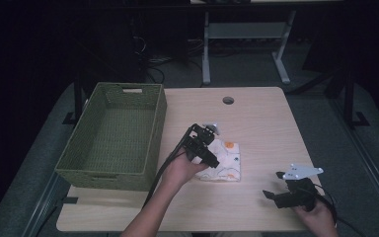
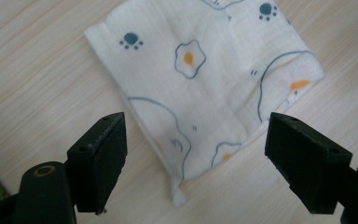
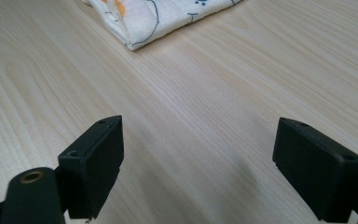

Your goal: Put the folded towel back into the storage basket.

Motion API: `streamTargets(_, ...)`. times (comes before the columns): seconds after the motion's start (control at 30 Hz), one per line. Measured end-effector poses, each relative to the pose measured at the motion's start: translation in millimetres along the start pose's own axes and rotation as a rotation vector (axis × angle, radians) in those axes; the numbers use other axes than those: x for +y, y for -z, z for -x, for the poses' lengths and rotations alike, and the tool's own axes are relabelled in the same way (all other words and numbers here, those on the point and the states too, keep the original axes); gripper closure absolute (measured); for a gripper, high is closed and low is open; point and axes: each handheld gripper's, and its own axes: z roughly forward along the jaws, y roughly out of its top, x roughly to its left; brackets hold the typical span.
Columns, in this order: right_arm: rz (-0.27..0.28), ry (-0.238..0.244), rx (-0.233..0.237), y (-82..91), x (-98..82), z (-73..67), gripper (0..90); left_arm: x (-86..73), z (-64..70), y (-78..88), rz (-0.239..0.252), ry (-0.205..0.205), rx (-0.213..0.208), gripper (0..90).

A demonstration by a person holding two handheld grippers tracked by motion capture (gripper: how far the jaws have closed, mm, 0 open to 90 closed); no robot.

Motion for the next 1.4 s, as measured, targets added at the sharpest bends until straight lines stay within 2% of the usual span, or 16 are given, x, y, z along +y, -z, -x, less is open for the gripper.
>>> streamTargets(0.33,0.008,-0.004,0.004,1.5,-0.3,0.9,16.0,26.4,0.0,-20.4,-0.055,0.002,-0.007,21.6)
streamTargets(0.57,0.013,-0.005,0.003,2.9,-0.5,1.7,16.0,41.7,5.6,-35.8,-0.077,0.017,-0.019,22.2)
streamTargets(0.7,0.017,-0.013,0.003,4.1,-1.1,2.4,16.1,45.2,6.4,-44.2,-0.104,0.015,-0.022,22.6)
streamTargets(0.9,0.019,-0.006,0.004,4.4,-1.6,3.1,16.0,48.1,5.4,-55.6,-0.126,0.037,-0.034,23.3)
streamTargets(1.17,0.022,-0.006,0.002,5.4,-2.0,3.8,16.1,51.8,5.6,-63.9,-0.137,0.053,-0.046,23.8)
streamTargets(1.4,0.027,-0.005,-0.001,6.5,-2.1,4.4,16.0,53.3,6.2,-72.0,-0.171,0.051,-0.037,24.3)
